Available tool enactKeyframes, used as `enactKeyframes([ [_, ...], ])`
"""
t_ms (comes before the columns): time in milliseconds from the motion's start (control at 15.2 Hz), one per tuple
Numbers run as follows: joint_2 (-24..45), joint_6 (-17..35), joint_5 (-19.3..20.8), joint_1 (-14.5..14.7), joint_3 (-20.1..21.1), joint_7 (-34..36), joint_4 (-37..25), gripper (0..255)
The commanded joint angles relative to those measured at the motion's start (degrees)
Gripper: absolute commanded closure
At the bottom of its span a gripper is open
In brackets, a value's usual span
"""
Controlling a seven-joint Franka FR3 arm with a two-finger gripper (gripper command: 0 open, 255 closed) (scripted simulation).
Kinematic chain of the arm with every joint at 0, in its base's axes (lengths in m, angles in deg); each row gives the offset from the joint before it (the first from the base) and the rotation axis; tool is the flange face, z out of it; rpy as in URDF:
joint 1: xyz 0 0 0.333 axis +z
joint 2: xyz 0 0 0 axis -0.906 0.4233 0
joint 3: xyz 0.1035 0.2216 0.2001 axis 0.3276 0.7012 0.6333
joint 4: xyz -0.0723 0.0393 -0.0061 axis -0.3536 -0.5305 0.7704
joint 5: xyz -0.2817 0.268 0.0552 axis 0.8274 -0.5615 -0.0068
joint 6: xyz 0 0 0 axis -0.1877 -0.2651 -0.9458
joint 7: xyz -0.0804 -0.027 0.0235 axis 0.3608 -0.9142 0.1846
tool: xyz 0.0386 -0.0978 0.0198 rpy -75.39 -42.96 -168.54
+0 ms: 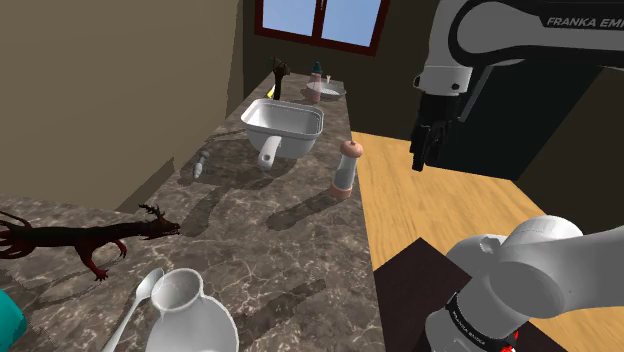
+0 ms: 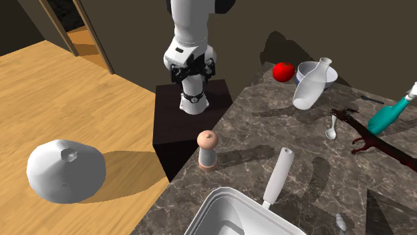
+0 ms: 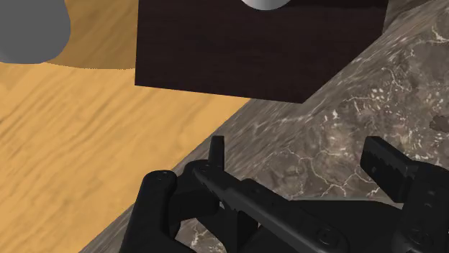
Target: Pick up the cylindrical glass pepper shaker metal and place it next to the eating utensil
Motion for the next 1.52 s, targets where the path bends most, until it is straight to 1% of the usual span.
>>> enactKeyframes([
  [0, 0.0, 0.0, 0.0, 0.0, 0.0, 0.0, 0.0, 0],
  [264, 7.43, 6.55, 1.27, 0.42, 2.05, 1.43, -3.2, 0],
  [528, 15.0, 12.04, 3.16, 0.52, 4.08, 3.17, -7.44, 0],
  [792, 22.62, 16.38, 5.75, 0.44, 6.05, 5.28, -12.7, 0],
  [990, 27.8, 18.62, 7.95, 0.42, 7.28, 6.9, -16.84, 0],
  [1452, 28.2, 24.01, 8.45, 0.09, 6.78, 7.11, -11.89, 0],
])
